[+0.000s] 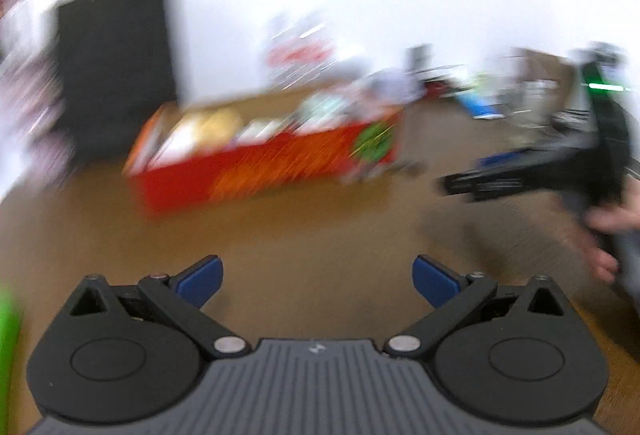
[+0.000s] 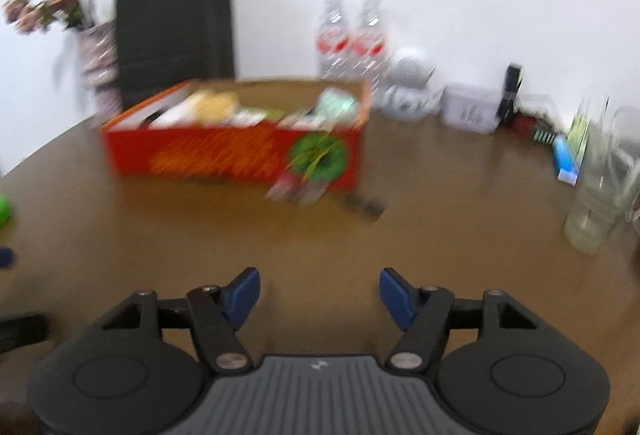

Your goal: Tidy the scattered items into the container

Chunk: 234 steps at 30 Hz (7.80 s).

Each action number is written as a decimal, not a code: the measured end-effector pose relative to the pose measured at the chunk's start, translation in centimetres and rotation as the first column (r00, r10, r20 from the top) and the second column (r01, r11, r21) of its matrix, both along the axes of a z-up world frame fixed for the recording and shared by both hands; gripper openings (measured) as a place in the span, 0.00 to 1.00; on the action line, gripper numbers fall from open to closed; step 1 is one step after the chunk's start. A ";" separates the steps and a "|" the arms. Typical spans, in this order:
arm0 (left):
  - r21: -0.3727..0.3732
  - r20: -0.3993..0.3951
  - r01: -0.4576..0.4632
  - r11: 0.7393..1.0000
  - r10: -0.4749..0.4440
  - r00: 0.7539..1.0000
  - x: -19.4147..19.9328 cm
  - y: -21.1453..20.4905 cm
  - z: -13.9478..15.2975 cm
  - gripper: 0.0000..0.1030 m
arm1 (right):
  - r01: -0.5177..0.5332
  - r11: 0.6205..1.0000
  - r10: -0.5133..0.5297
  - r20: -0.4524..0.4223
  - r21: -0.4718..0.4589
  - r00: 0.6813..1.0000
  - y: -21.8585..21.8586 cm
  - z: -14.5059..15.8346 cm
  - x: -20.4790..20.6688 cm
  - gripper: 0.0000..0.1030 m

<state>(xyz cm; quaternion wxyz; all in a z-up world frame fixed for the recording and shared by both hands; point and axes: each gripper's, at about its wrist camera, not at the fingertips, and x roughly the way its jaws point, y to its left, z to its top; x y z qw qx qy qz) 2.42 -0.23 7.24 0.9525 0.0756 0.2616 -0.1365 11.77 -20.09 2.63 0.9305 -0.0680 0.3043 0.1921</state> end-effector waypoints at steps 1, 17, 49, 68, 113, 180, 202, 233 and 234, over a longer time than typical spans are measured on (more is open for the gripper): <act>0.015 0.002 0.047 0.999 -0.047 0.999 1.3 -0.5 0.2 1.00 | 0.014 1.000 -0.014 -0.007 -0.002 1.000 -0.1 0.1 1.8 0.50; -0.007 -0.130 0.257 0.966 -0.255 0.958 16.4 -5.8 -4.6 0.51 | -0.051 0.998 0.052 -0.048 0.028 0.997 0.9 -3.3 10.7 0.11; -0.053 -0.165 0.037 0.998 -0.046 0.985 14.6 -6.6 -4.5 0.09 | -0.015 0.988 0.036 -0.135 0.156 0.990 -3.1 -2.0 5.9 0.25; -0.206 -0.068 -0.237 0.949 0.228 0.971 -3.3 -1.4 -1.6 0.08 | -0.108 0.984 0.111 -0.015 0.141 0.994 1.4 -0.3 -2.6 0.10; -0.019 -0.631 -0.377 0.926 0.281 0.723 31.6 7.6 1.5 0.33 | -0.029 0.995 0.076 -0.546 0.095 0.834 12.6 7.3 26.1 0.13; -0.082 -0.117 -0.468 0.880 0.458 0.881 -3.4 2.1 -2.6 1.00 | 0.069 0.996 -0.069 -0.017 0.047 0.997 3.7 1.6 -8.0 0.99; -0.015 -0.164 -0.447 0.894 0.439 0.883 -3.9 0.9 -5.9 1.00 | 0.043 0.999 -0.045 -0.076 -0.022 0.996 4.8 -3.3 -9.6 1.00; -0.015 -0.166 -0.446 0.895 0.438 0.884 -3.8 1.0 -5.9 1.00 | 0.056 0.998 -0.056 -0.075 -0.003 0.996 4.3 -3.5 -9.6 1.00; -0.015 -0.166 -0.446 0.895 0.438 0.884 -3.8 1.0 -5.9 1.00 | 0.056 0.998 -0.056 -0.075 -0.003 0.996 4.3 -3.5 -9.6 1.00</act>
